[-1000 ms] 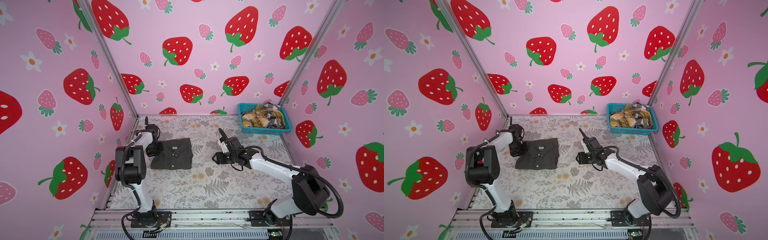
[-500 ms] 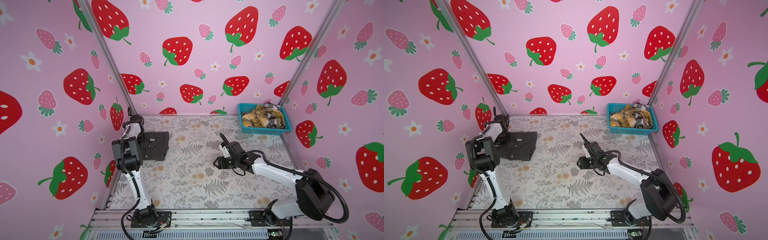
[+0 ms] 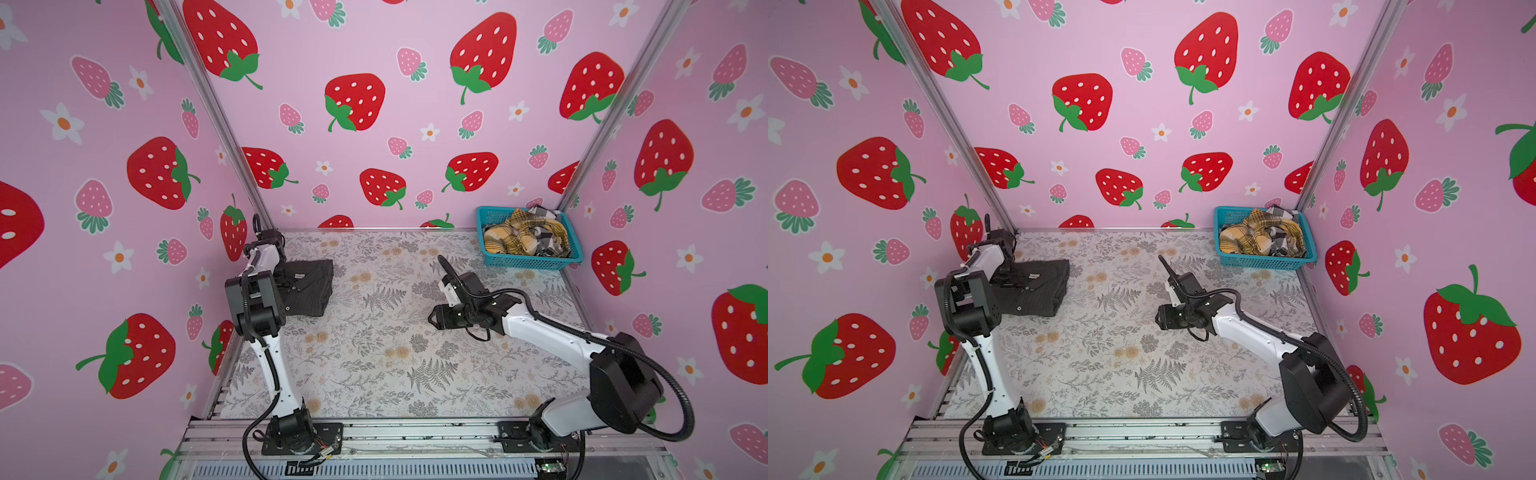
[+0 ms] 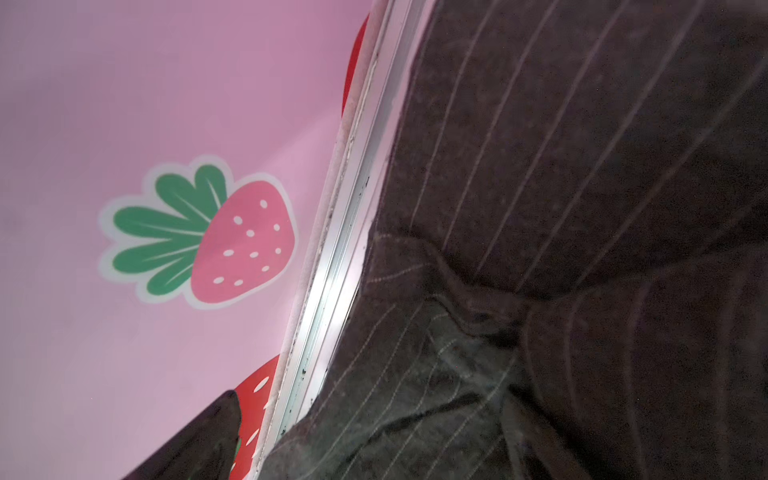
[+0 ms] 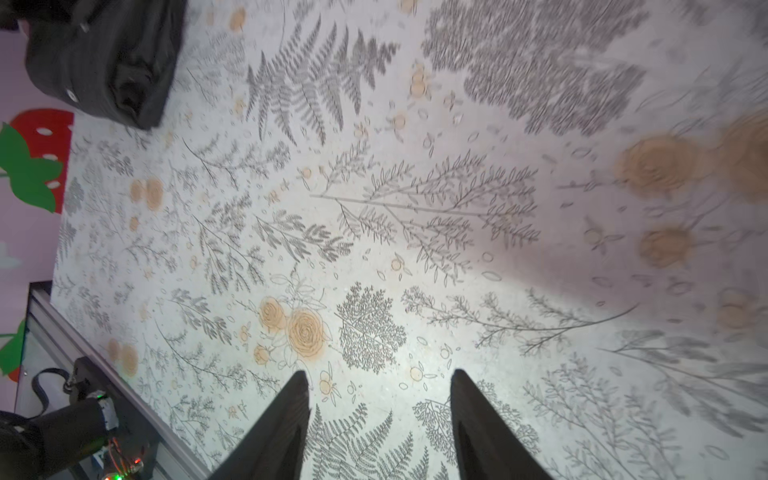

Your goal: Fold and stack the long sleeve shirts

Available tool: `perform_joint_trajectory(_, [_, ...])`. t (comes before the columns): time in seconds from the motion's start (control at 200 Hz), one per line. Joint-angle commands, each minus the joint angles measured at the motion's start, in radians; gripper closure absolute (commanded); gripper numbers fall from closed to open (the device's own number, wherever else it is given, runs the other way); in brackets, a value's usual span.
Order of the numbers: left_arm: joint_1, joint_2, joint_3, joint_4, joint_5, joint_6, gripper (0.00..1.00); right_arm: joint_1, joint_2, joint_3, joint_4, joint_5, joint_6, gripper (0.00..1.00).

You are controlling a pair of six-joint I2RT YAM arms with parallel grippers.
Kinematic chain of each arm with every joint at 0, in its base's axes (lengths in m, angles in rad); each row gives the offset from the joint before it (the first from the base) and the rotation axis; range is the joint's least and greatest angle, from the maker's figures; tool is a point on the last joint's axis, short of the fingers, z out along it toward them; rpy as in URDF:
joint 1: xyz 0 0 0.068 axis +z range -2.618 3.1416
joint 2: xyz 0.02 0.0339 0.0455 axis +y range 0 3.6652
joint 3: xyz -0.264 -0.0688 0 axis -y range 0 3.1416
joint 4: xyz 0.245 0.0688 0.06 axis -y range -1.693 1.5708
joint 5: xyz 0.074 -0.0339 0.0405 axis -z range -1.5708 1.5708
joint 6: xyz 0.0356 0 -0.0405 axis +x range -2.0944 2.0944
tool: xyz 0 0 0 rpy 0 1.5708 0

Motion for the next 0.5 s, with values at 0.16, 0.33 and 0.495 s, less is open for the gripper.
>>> perform_joint_trajectory(0.16, [-0.01, -0.376, -0.097, -0.115, 0.064, -0.18, 0.01, -0.104, -0.208, 0.126, -0.05, 0.224, -0.051, 0.35])
perform_joint_trajectory(0.33, [-0.073, -0.758, -0.41, 0.096, 0.191, -0.255, 0.01, -0.122, -0.388, -0.053, 0.144, 0.526, -0.168, 0.17])
perform_joint_trajectory(0.495, [-0.093, -1.026, -0.934, 0.597, 0.316, -0.219, 0.01, -0.129, -0.377, -0.31, 0.404, 0.94, -0.241, 0.2])
